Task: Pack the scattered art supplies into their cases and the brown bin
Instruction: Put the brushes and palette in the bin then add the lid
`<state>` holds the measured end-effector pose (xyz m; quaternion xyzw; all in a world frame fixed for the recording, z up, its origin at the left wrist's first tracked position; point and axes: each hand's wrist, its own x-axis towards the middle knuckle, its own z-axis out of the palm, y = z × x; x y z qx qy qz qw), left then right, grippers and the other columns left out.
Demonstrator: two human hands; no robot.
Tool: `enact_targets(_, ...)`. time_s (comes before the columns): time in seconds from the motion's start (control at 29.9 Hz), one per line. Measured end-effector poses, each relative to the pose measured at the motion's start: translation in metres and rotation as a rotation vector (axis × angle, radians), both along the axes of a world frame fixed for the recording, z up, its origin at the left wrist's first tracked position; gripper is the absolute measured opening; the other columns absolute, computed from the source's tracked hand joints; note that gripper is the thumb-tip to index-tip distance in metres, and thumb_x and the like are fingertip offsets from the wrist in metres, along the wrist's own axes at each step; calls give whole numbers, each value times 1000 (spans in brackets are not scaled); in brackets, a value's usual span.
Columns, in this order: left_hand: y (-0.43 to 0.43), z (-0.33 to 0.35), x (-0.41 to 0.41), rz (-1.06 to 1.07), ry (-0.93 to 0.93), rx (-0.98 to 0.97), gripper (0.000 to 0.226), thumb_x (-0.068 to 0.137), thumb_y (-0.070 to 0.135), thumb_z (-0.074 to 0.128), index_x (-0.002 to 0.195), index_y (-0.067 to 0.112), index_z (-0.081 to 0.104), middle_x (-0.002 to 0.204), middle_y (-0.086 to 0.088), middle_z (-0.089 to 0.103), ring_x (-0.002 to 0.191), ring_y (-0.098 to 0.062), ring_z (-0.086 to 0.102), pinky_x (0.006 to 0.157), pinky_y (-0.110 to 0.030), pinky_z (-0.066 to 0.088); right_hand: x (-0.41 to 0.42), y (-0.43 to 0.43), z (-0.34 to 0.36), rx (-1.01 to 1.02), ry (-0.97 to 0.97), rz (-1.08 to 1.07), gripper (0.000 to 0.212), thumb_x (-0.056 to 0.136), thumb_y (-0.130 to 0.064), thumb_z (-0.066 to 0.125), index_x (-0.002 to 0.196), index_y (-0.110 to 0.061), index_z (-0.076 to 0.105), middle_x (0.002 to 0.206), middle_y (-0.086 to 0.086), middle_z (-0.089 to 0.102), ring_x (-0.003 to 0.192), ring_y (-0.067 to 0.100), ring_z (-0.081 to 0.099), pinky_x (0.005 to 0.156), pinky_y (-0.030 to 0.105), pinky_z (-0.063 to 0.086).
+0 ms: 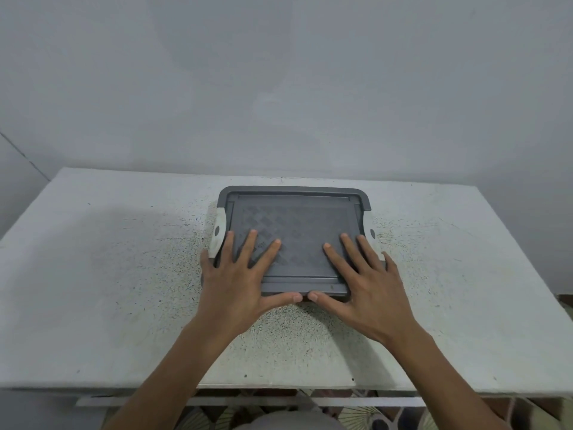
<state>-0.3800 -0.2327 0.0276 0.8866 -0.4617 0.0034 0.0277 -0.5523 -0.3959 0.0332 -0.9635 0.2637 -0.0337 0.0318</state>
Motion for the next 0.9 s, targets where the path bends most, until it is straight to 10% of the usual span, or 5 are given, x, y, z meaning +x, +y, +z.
enact_targets(0.17, -9, -5, 8, -31, -57, -33, 101, 67, 98, 12, 147, 41, 35, 155, -4, 34, 142, -38, 29, 100, -69, 29, 8, -7, -3, -24, -50, -6, 91, 79, -91, 21, 149, -35, 35, 159, 1, 30, 147, 26, 25, 109, 59, 33)
enact_targets(0.9, -134, 2, 129, -20, -7, -23, 103, 57, 100, -1, 148, 52, 1, 163, 5, 7, 149, -29, 4, 113, -63, 12, 125, -126, 3, -52, -78, -68, 95, 72, -94, 11, 149, -42, 29, 160, -4, 25, 148, 22, 19, 112, 54, 29)
